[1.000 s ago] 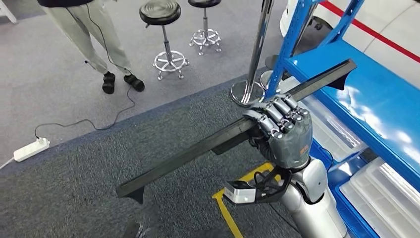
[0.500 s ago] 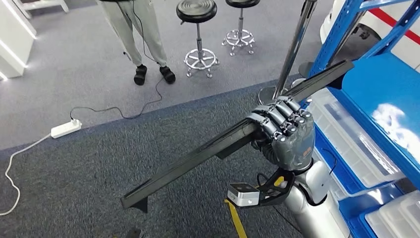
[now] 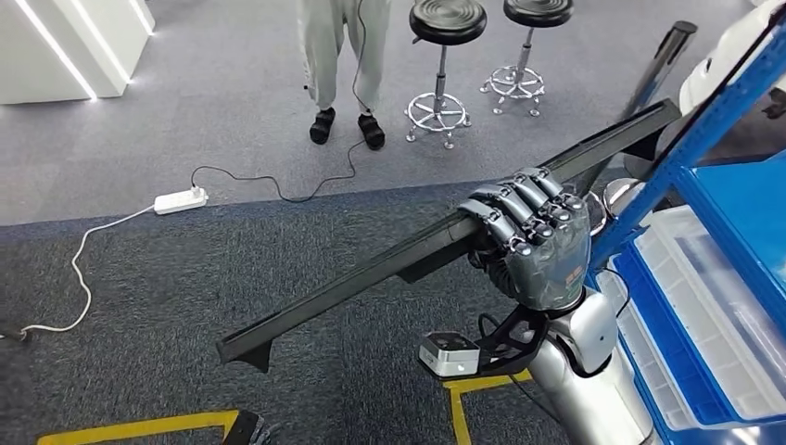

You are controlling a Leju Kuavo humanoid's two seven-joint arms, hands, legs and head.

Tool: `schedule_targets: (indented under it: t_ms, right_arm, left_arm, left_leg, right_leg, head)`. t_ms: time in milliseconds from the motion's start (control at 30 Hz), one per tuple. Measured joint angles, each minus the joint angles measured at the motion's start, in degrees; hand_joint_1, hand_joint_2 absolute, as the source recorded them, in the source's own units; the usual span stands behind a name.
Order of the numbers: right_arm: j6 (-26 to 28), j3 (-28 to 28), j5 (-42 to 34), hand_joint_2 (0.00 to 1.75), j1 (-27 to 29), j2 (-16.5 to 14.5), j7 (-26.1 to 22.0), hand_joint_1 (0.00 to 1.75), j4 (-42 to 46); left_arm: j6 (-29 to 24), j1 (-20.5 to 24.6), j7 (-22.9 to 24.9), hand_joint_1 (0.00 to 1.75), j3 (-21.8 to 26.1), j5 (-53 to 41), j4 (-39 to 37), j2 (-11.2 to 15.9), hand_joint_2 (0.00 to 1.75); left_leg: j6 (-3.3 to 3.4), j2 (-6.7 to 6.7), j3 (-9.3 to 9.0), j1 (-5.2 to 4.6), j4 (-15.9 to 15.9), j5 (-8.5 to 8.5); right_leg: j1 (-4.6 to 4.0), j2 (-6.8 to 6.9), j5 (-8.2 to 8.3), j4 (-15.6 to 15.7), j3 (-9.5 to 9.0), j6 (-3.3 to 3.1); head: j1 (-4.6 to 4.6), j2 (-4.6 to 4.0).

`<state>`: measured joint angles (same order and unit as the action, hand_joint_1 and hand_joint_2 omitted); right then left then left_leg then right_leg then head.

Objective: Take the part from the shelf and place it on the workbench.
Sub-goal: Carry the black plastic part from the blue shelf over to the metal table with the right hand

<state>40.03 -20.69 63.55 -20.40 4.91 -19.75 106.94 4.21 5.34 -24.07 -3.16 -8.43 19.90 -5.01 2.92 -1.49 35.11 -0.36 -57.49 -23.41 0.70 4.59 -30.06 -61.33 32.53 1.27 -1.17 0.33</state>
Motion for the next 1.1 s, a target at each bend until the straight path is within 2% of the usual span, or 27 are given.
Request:
schedule_targets:
  t_ms: [67,100,133,167,200,233,267,300,367,400,433,467,500,567,600,633,667,700,733,800,833,867,933,967,1033,1067,1100]
  right_arm:
    - [0.02,-0.27,0.44,1.75,-0.28,0.06,0.16,1.75,0.05]
    - [0.02,-0.41,0.62,1.75,-0.31,0.09,0.28,1.75,0.01]
    - [0.02,-0.55,0.78,1.75,-0.30,0.13,0.41,1.75,-0.07]
    - [0.02,-0.66,0.88,1.75,-0.32,0.16,0.52,1.75,-0.15]
    - [0.02,-0.74,0.99,1.75,-0.37,0.19,0.59,1.75,-0.21]
    - [0.02,-0.79,1.09,1.75,-0.44,0.21,0.63,1.75,-0.24]
    - [0.02,-0.84,1.18,1.75,-0.52,0.22,0.65,1.75,-0.27]
    - [0.02,-0.90,1.25,1.75,-0.58,0.22,0.66,1.75,-0.28]
    - [0.01,-1.00,1.48,1.75,-0.66,0.22,0.67,1.75,-0.32]
    - [0.01,-1.03,1.61,1.75,-0.73,0.19,0.67,1.75,-0.33]
    - [-0.01,-1.05,1.82,1.75,-0.82,0.16,0.68,1.75,-0.35]
    - [-0.01,-1.07,2.02,1.75,-0.90,0.10,0.68,1.75,-0.36]
    - [-0.01,-1.08,2.18,1.75,-0.96,0.04,0.69,1.75,-0.36]
    - [-0.01,-1.08,2.30,1.75,-0.84,-0.03,0.69,1.75,-0.37]
    - [-0.01,-1.09,2.27,1.75,-0.72,-0.04,0.67,1.75,-0.39]
    - [-0.01,-1.09,2.29,1.75,-0.57,-0.05,0.64,1.75,-0.42]
    - [-0.01,-1.10,2.34,1.75,-0.44,-0.06,0.60,1.75,-0.46]
    - [-0.01,-1.11,2.39,1.75,-0.37,-0.10,0.55,1.75,-0.51]
    - [-0.01,-1.11,2.44,1.75,-0.34,-0.17,0.51,1.75,-0.55]
    - [-0.01,-1.11,2.45,1.75,-0.38,-0.33,0.48,1.75,-0.60]
    - [-0.01,-1.11,2.46,1.75,-0.38,-0.38,0.47,1.75,-0.61]
    - [-0.01,-1.12,2.47,1.75,-0.38,-0.40,0.44,1.75,-0.63]
    - [-0.01,-1.14,2.49,1.75,-0.41,-0.46,0.34,1.75,-0.66]
    - [-0.01,-1.16,2.50,1.75,-0.44,-0.50,0.28,1.75,-0.68]
    - [0.01,-1.19,2.54,1.75,-0.50,-0.54,0.34,1.75,-0.72]
    - [0.01,-1.21,2.65,1.75,-0.44,-0.54,0.50,1.75,-0.78]
    - [0.02,-1.23,2.81,1.75,-0.32,-0.52,0.74,1.75,-0.84]
  left_arm:
    - [0.00,0.51,-0.13,0.00,0.01,0.10,0.01,-0.17,1.75]
    - [-0.01,0.73,-0.13,0.00,0.02,0.11,0.01,-0.24,1.75]
    - [0.00,0.86,-0.13,0.00,0.02,0.14,0.01,-0.31,1.75]
    - [-0.01,0.91,-0.13,0.00,0.02,0.16,0.01,-0.34,1.75]
    - [-0.02,0.93,-0.12,0.00,0.02,0.19,0.01,-0.35,1.75]
    - [-0.02,0.95,-0.12,0.00,0.02,0.22,0.01,-0.35,1.75]
    - [-0.03,1.01,-0.13,0.00,0.02,0.23,0.01,-0.35,1.75]
    - [-0.05,1.10,-0.14,0.00,0.03,0.24,0.01,-0.36,1.75]
    - [-0.10,1.25,-0.24,0.00,0.04,0.34,0.00,-0.37,1.75]
    - [-0.10,1.25,-0.28,0.00,0.04,0.43,-0.01,-0.37,1.75]
    - [0.00,1.18,-0.28,0.00,0.04,0.49,-0.02,-0.34,1.75]
    - [0.24,1.14,-0.20,0.00,0.04,0.44,-0.03,-0.32,1.75]
    - [0.61,1.19,-0.09,0.00,0.04,0.32,-0.04,-0.26,1.75]
    - [1.62,1.49,0.12,0.00,0.03,0.05,-0.09,-0.03,1.75]
    - [2.06,1.62,0.18,0.00,0.03,0.01,-0.15,0.15,1.75]
    - [2.42,1.68,0.22,0.00,0.02,0.00,-0.26,0.37,1.75]
    - [2.67,1.69,0.24,0.00,0.02,0.00,-0.39,0.61,1.75]
    - [2.83,1.69,0.25,0.00,0.02,0.02,-0.52,0.88,1.75]
    - [2.98,1.74,0.25,0.00,0.02,0.03,-0.64,1.13,1.75]
    - [3.20,2.07,0.24,0.00,0.02,0.07,-0.79,1.57,1.75]
    - [3.29,2.28,0.24,0.00,0.02,0.08,-0.85,1.70,1.75]
    - [3.33,2.44,0.23,0.00,0.02,0.08,-0.92,1.80,1.75]
    - [3.40,2.43,0.23,0.00,0.02,0.07,-1.05,1.91,1.75]
    - [3.42,2.34,0.21,0.00,0.02,0.07,-1.11,1.95,1.75]
    - [3.49,2.36,0.22,0.00,0.01,0.05,-1.19,2.00,1.75]
    - [3.59,2.46,0.29,0.00,-0.01,0.03,-1.23,1.96,1.75]
    - [3.68,2.57,0.47,0.00,-0.04,-0.08,-1.31,1.92,1.75]
  left_leg:
    - [0.36,1.40,-0.18,0.22,0.31,0.25]
    - [0.45,2.17,-0.15,0.21,0.27,0.28]
    - [0.45,3.00,-0.15,0.20,0.19,0.25]
    - [0.41,3.85,-0.14,0.21,0.03,0.20]
    - [0.29,4.72,-0.15,0.25,-0.24,0.09]
    - [0.11,5.55,-0.15,0.32,-0.59,-0.09]
    - [-0.14,6.30,-0.01,0.29,-1.02,-0.33]
    - [-0.41,6.99,0.24,0.29,-1.47,-0.53]
    - [-1.08,8.11,0.86,0.35,-1.91,-0.65]
    - [-1.43,8.71,1.15,0.47,-1.89,-0.56]
    - [-1.78,8.62,1.31,0.54,-1.96,-0.57]
    - [-2.12,7.72,1.61,0.50,-2.50,-0.89]
    - [-2.44,6.23,2.34,0.47,-3.96,-1.71]
    - [-3.03,3.04,5.32,0.63,-10.04,-4.73]
    - [-3.25,2.35,7.23,0.81,-13.67,-6.21]
    - [-3.39,2.05,8.65,0.93,-16.32,-6.94]
    - [-3.43,1.91,9.14,0.99,-17.13,-6.67]
    - [-3.34,1.74,8.43,1.00,-15.68,-5.35]
    - [-3.07,1.24,6.67,0.93,-12.31,-3.37]
    - [-2.15,-1.24,2.81,0.29,-4.93,-0.71]
    - [-1.69,-2.21,1.73,-0.10,-2.74,-0.30]
    - [-1.34,-2.66,1.41,-0.44,-1.89,-0.50]
    - [-0.79,-1.49,1.33,-0.39,-1.44,-0.47]
    - [-0.51,-0.78,1.11,-0.20,-1.06,-0.35]
    - [0.10,0.51,0.59,0.24,-0.37,-0.04]
    - [0.26,1.15,0.50,0.23,-0.31,-0.02]
    - [0.40,1.81,0.48,0.23,-0.36,-0.05]
  right_leg:
    - [0.12,-3.34,-3.39,-6.65,3.27,0.11]
    - [0.12,-4.07,-4.72,-10.31,5.25,0.14]
    - [0.12,-4.35,-5.09,-12.72,6.72,0.17]
    - [0.13,-4.47,-4.23,-13.07,7.28,0.17]
    - [0.17,-4.68,-2.19,-11.03,6.71,0.14]
    - [0.28,-5.26,0.31,-7.50,5.39,0.11]
    - [0.41,-6.45,2.10,-3.87,3.95,0.08]
    - [0.59,-7.58,3.19,-0.97,2.74,0.04]
    - [0.61,-8.75,3.05,1.03,1.97,-0.14]
    - [0.62,-8.29,3.07,1.23,1.87,-0.39]
    - [0.61,-7.66,3.12,1.42,1.76,-0.71]
    - [0.67,-7.01,3.16,1.60,1.57,-1.06]
    - [0.76,-6.31,3.18,1.78,1.38,-1.39]
    - [0.62,-4.79,3.01,1.90,1.13,-1.82]
    - [0.52,-3.96,2.88,1.88,1.08,-1.96]
    - [0.45,-3.15,2.75,1.86,1.01,-2.00]
    - [0.42,-2.38,2.61,1.85,0.91,-2.00]
    - [0.39,-1.67,2.44,1.84,0.74,-1.96]
    - [0.36,-1.00,2.24,1.84,0.49,-1.89]
    - [0.16,0.23,1.83,1.87,-0.01,-1.61]
    - [0.01,0.83,1.66,1.91,-0.18,-1.37]
    - [-0.11,1.42,1.52,1.99,-0.30,-1.12]
    - [-0.27,2.45,1.23,2.23,-0.62,-0.55]
    - [-0.22,1.88,0.82,1.96,-0.71,-0.30]
    - [-0.06,-1.12,-1.40,-1.50,0.66,0.02]
    - [0.03,-2.87,-3.08,-4.99,2.36,0.05]
    - [0.05,-3.87,-4.65,-8.88,4.51,0.07]
  head:
    - [0.05,0.00]
    - [0.07,0.00]
    - [0.08,0.00]
    - [0.08,0.00]
    - [0.08,0.00]
    - [0.08,0.00]
    - [0.08,0.00]
    - [0.06,0.00]
    - [0.04,0.00]
    - [0.04,0.00]
    - [0.06,0.00]
    - [0.03,0.00]
    - [0.02,0.00]
    - [-0.02,0.00]
    - [-0.02,0.00]
    - [-0.02,0.00]
    - [-0.03,0.00]
    - [-0.03,0.00]
    - [-0.03,0.00]
    - [-0.03,0.00]
    - [-0.02,0.00]
    - [-0.01,0.00]
    - [0.00,0.00]
    - [0.01,0.00]
    - [0.06,0.00]
    - [0.07,0.00]
    - [0.08,0.00]
